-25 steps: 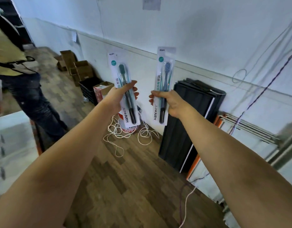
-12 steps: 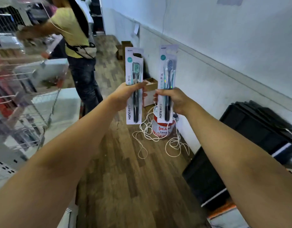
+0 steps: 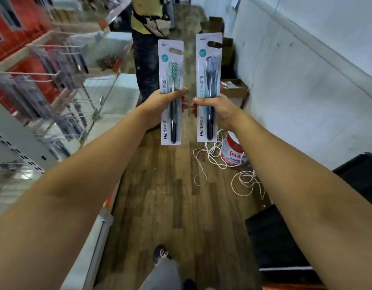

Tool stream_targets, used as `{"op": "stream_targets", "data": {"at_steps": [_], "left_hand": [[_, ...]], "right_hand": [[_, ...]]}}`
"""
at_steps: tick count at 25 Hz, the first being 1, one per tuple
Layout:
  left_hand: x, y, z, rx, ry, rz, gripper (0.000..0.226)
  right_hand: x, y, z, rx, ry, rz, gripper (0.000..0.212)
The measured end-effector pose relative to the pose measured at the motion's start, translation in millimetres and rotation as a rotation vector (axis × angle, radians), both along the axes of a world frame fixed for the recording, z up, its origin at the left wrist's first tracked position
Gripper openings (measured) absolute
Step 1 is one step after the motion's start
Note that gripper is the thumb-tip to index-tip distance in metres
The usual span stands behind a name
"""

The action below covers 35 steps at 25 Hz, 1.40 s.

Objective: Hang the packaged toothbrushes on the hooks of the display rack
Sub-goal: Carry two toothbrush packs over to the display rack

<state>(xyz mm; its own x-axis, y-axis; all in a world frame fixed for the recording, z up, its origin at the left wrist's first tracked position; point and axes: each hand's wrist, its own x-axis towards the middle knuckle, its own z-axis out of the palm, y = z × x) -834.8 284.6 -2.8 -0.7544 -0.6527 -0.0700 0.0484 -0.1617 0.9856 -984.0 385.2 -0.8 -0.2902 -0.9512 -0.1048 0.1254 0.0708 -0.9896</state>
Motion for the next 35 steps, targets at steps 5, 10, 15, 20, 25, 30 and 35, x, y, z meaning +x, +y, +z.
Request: {"op": "stream_targets", "data": {"at_steps": [5,10,15,20,25,30,35], "left_hand": [[12.5,-50.8,-5.7,0.012,0.007,0.129,0.005],[29.5,-116.4,2.7,-0.002,0.021,0.218,0.004],[57.3,-168.8,4.5,-0.037,0.007,0.335,0.004],[93.7,-205.8,0.5,-0.055,-0.033,0.514,0.010],[116.5,-234.9,-3.4,-0.077,-0.043,0.668,0.009],[127.1,-266.5,-1.6,-0.122,-0.030,0.810,0.021],[118.4,-289.9,15.2,-0.078,-0.006,1.044,0.010]], "right_hand": [[0.4,-67.7,-13.8,0.015,-0.006,0.099,0.008],[6.9,-152.8,0.5,0.012,0.044,0.208,0.009],[31.8,-223.6,9.9,-0.002,0.020,0.314,0.010],[65.0,-282.6,3.5,0.021,0.023,0.429,0.011],[92.1,-340.0,1.2,0.032,0.037,0.573,0.013],[104.1,-391.6,9.3,-0.021,0.025,0.804,0.020],[104.0,-446.2,19.5,-0.027,0.014,0.970,0.021]]}}
